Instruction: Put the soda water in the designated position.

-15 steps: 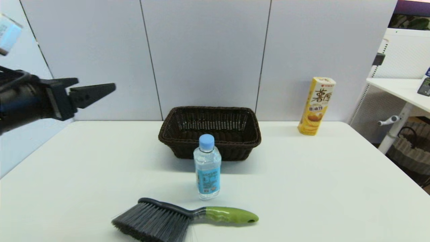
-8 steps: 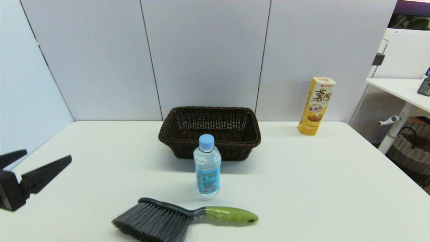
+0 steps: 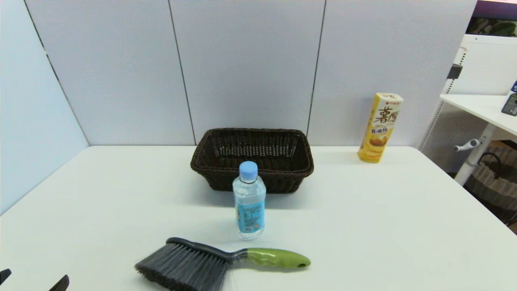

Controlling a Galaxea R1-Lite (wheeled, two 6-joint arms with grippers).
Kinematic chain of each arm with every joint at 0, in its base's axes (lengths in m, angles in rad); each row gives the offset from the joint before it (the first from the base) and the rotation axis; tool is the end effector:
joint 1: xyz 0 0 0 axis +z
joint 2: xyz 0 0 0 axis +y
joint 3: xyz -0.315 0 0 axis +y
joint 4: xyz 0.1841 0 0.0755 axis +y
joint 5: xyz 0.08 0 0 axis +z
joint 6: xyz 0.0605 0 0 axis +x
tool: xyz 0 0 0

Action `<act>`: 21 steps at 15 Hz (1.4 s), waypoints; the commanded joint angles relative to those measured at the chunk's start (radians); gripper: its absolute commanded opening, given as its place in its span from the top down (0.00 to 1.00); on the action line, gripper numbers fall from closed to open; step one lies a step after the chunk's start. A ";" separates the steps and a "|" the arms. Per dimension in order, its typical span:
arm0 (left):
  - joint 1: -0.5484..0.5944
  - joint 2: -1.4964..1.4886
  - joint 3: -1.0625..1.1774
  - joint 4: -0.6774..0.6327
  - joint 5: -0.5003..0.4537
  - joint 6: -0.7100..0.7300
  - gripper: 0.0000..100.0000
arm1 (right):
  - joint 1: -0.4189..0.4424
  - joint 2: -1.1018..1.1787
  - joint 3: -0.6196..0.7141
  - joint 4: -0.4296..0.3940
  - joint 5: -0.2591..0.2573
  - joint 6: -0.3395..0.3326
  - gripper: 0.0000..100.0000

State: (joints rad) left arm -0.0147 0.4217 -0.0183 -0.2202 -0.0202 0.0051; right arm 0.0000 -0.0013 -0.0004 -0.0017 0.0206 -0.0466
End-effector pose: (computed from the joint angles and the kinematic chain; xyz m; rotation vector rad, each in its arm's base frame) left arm 0.0497 -0.0020 0.1005 0.0046 0.1831 -0.0353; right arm 0.0095 0.0012 0.0759 -0.0466 -0.0039 0.0205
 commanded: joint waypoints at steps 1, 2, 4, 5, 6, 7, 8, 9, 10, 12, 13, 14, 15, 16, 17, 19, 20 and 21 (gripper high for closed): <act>0.002 -0.279 0.018 0.191 0.016 0.007 0.00 | 0.000 0.001 0.000 0.000 0.001 -0.001 0.00; 0.002 -0.325 0.018 0.223 0.017 0.001 0.00 | 0.000 0.001 -0.001 0.000 0.001 -0.001 0.00; 0.002 -0.363 0.018 0.223 0.017 -0.004 0.00 | 0.000 0.001 0.000 0.000 0.001 -0.001 0.00; 0.005 -0.385 0.018 0.225 0.019 -0.004 0.00 | 0.000 0.001 0.000 0.000 -0.001 0.001 0.00; 0.005 -0.417 0.018 0.225 0.019 -0.004 0.00 | 0.000 0.001 0.000 0.000 0.001 -0.001 0.00; 0.005 -0.423 0.018 0.223 0.017 -0.002 0.00 | 0.000 0.001 0.000 0.000 0.001 -0.001 0.00; 0.007 -0.422 0.018 0.223 0.017 -0.001 0.00 | 0.000 0.001 0.000 0.000 0.001 0.001 0.00; 0.007 -0.422 0.018 0.223 0.017 -0.001 0.00 | 0.000 0.001 0.000 0.000 -0.001 0.001 0.00; 0.007 -0.422 0.018 0.223 0.019 -0.001 0.00 | 0.000 0.001 0.000 0.000 0.001 -0.001 0.00; 0.007 -0.423 0.018 0.225 0.017 -0.001 0.00 | 0.000 0.001 0.000 0.000 0.001 -0.001 0.00; 0.007 -0.423 0.018 0.225 0.017 -0.001 0.00 | 0.000 0.001 0.000 0.000 0.001 -0.001 0.00; 0.005 -0.422 0.018 0.225 0.017 -0.005 0.00 | 0.000 0.001 0.000 0.000 0.001 -0.001 0.00; 0.005 -0.423 0.018 0.225 0.017 -0.005 0.00 | 0.000 0.001 0.000 0.000 0.001 -0.001 0.00; 0.007 -0.423 0.018 0.226 0.017 -0.007 0.00 | 0.000 0.001 0.000 0.000 0.001 -0.001 0.00; 0.005 -0.423 0.018 0.226 0.017 -0.007 0.00 | 0.000 0.001 0.000 0.000 0.001 0.001 0.00; 0.005 -0.422 0.018 0.226 0.017 -0.007 0.00 | 0.000 0.001 0.000 0.000 0.001 0.001 0.00; 0.005 -0.423 0.018 0.225 0.017 -0.007 0.00 | 0.000 0.001 0.000 0.000 0.001 -0.001 0.00; 0.005 -0.423 0.018 0.225 0.017 -0.007 0.00 | 0.000 0.001 0.000 0.000 0.001 -0.001 0.00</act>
State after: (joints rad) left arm -0.0089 -0.0019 0.0000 0.0053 -0.0032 -0.0013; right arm 0.0000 -0.0013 0.0000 -0.0013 0.0206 -0.0466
